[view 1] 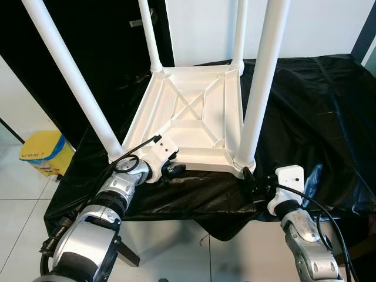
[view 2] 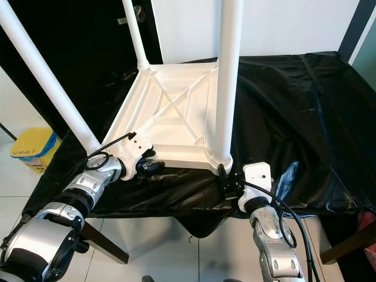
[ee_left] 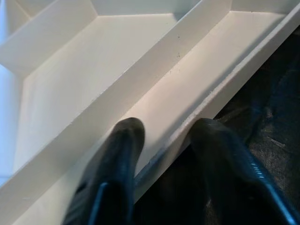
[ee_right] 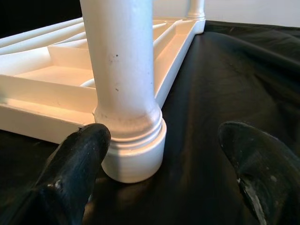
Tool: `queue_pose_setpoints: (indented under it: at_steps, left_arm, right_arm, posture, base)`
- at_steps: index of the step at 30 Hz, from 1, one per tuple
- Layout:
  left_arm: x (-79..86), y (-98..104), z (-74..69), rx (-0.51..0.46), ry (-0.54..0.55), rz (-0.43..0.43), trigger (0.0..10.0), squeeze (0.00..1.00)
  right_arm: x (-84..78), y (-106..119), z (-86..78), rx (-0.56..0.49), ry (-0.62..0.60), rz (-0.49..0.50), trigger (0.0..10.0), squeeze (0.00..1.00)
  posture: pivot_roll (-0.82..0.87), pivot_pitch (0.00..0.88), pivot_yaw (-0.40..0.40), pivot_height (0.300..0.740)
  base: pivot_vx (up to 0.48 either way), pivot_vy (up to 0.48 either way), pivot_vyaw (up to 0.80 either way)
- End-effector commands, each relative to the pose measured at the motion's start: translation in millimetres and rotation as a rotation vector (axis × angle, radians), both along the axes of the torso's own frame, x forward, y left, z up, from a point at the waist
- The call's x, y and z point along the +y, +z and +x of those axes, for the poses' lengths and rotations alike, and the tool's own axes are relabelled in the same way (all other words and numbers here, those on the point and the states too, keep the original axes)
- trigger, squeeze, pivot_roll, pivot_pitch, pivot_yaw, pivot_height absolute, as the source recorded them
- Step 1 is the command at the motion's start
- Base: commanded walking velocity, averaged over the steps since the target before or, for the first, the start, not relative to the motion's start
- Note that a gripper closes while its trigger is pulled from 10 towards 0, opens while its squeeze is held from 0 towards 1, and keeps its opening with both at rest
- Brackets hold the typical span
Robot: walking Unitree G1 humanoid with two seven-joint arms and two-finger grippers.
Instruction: Building children table
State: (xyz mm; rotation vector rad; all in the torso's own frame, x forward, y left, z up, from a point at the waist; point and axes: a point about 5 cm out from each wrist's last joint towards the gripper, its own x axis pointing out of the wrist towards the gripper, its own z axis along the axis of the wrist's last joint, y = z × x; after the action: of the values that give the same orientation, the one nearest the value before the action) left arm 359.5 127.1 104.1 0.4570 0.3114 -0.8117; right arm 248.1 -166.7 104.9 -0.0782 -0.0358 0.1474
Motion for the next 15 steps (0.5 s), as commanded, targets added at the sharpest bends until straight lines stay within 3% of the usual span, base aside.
queue_pose_setpoints:
  at_steps: [1,10,11,14,15]
  left_arm:
    - [22.7,-16,-5.4,0.060,0.100,0.030,0.0,0.00]
    - [29.9,-27,-19.2,0.102,0.017,0.048,0.0,0.00]
    - [27.4,-27,-22.4,0.100,-0.011,0.015,7.8,0.00]
    - [22.6,-22,-21.1,0.090,-0.007,-0.046,7.8,0.00]
    - [18.5,-15,-16.8,0.086,0.021,-0.120,10.0,0.00]
  right_arm:
    - [-0.7,-1,-1.8,0.015,0.005,0.009,10.0,0.00]
    - [-2.7,-2,0.9,0.024,0.013,-0.001,10.0,0.00]
    - [-3.4,-1,2.7,0.018,0.015,-0.008,10.0,0.00]
    - [-3.8,0,4.2,0.009,0.017,-0.013,10.0,0.00]
    - [-3.5,2,5.1,-0.002,0.023,-0.015,10.0,0.00]
  posture:
    - [-0.24,0.000,0.076,0.740]
    - [-0.22,0.000,0.066,0.740]
    - [-0.22,0.000,0.063,0.740]
    - [-0.22,0.000,0.059,0.740]
    - [-0.22,0.000,0.056,0.740]
  base:
    - [0.000,0.000,0.00]
    - [0.000,0.000,0.00]
    - [0.000,0.000,0.00]
    - [0.000,0.000,0.00]
    - [0.000,0.000,0.00]
